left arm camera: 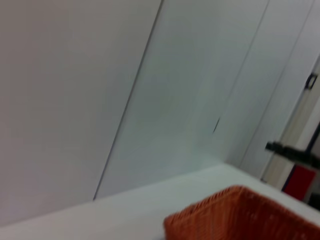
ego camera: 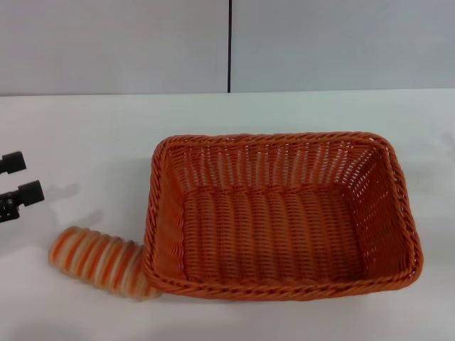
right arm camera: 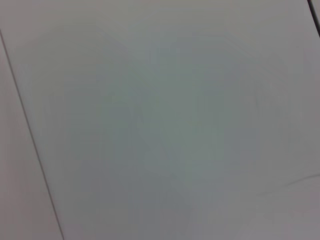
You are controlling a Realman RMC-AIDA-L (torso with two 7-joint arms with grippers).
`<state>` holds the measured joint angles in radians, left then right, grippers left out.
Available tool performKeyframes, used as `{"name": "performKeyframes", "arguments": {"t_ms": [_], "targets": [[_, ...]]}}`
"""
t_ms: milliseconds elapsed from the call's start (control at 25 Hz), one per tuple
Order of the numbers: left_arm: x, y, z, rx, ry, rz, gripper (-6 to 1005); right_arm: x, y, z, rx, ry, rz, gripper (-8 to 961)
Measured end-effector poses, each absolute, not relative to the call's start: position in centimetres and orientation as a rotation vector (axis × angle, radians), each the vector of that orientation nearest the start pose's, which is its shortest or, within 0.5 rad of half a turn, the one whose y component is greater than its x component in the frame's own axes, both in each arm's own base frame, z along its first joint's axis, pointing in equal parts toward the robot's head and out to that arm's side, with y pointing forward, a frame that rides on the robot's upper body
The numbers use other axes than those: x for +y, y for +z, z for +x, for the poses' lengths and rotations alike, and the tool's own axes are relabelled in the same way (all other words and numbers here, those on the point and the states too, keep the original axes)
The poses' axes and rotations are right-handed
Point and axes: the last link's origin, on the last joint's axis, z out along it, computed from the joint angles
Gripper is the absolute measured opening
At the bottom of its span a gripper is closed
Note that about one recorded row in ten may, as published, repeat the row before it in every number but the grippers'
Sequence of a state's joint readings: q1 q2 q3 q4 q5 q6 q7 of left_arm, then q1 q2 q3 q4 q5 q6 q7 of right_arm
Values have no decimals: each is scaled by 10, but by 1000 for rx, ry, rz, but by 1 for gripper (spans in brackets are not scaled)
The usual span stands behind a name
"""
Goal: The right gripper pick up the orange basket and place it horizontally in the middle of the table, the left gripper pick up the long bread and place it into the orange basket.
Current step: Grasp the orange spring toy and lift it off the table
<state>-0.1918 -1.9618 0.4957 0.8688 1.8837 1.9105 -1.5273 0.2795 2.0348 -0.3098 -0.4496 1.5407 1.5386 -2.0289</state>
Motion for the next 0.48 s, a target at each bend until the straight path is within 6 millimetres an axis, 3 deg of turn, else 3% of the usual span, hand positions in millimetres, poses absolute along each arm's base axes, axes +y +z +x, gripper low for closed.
{"name": "performKeyframes", "arguments": {"t_ms": [480], "targets": [[225,96,-362,-927,-639,-2447,815,279,77,366,766,1008,-1822,488]]}}
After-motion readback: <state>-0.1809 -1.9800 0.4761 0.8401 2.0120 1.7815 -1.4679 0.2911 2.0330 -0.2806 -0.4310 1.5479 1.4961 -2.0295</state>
